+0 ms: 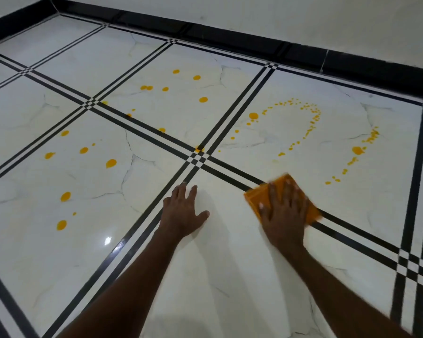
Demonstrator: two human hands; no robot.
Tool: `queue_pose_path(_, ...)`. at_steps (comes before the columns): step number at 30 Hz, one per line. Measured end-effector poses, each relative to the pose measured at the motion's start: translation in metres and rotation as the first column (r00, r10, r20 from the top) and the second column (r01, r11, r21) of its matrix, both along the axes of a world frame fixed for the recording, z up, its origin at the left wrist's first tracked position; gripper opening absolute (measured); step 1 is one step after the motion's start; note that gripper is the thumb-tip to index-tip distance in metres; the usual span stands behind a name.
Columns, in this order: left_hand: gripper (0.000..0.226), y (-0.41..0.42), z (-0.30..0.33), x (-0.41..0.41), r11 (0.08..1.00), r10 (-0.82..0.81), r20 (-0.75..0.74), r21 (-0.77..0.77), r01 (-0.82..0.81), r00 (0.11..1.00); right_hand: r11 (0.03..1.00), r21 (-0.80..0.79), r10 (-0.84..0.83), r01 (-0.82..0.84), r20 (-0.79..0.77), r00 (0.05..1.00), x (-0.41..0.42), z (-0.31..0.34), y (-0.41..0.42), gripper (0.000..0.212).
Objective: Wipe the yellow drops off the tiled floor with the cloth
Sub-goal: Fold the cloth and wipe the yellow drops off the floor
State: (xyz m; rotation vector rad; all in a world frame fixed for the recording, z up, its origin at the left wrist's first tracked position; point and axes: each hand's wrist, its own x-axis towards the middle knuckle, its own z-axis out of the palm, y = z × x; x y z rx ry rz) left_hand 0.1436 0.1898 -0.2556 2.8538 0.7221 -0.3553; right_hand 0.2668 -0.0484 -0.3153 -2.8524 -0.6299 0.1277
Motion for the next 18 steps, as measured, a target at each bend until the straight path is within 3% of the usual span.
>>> queue_pose_path(2, 0.090, 0.006, -0.005, 0.003, 1.000, -0.004, -0.055, -0.002, 0.004, 0.998, 0.999, 0.046, -0.018, 0.019, -0.009, 1.000, -0.038, 0.002, 0.003, 0.074)
queue_pose_path(5, 0.091, 0.017, -0.015, 0.005, 1.000, -0.002, -0.110, -0.020, 0.000, 0.994, 0.947, 0.032, 0.318, -0.318, 0.027, 0.948, -0.024, -0.005, 0.053, 0.076)
queue_pose_path(7, 0.095, 0.026, -0.020, 0.004, 0.999, -0.012, -0.107, -0.053, 0.006, 0.994, 0.898, -0.004, 0.440, -0.440, 0.013, 0.898, 0.022, -0.008, 0.093, 0.075)
queue_pose_path(10, 0.109, 0.035, -0.022, 0.007, 0.996, -0.026, -0.076, -0.083, 0.019, 0.997, 0.981, -0.025, 0.194, -0.194, -0.010, 0.981, 0.075, -0.008, 0.105, 0.074)
queue_pose_path(12, 0.120, 0.043, -0.019, 0.002, 0.997, -0.021, -0.086, -0.082, 0.014, 0.996, 0.984, -0.053, 0.166, -0.167, -0.029, 0.986, 0.060, -0.006, 0.104, 0.076)
queue_pose_path(15, 0.128, 0.037, -0.017, 0.011, 0.996, -0.002, -0.080, -0.092, -0.006, 0.997, 0.936, -0.117, 0.327, -0.332, -0.060, 0.943, 0.016, -0.010, 0.096, 0.079)
queue_pose_path(18, 0.134, 0.043, -0.010, 0.019, 0.991, 0.061, -0.144, -0.109, -0.077, 0.988, 0.786, -0.242, 0.536, -0.569, -0.192, 0.822, 0.005, -0.001, 0.116, 0.081)
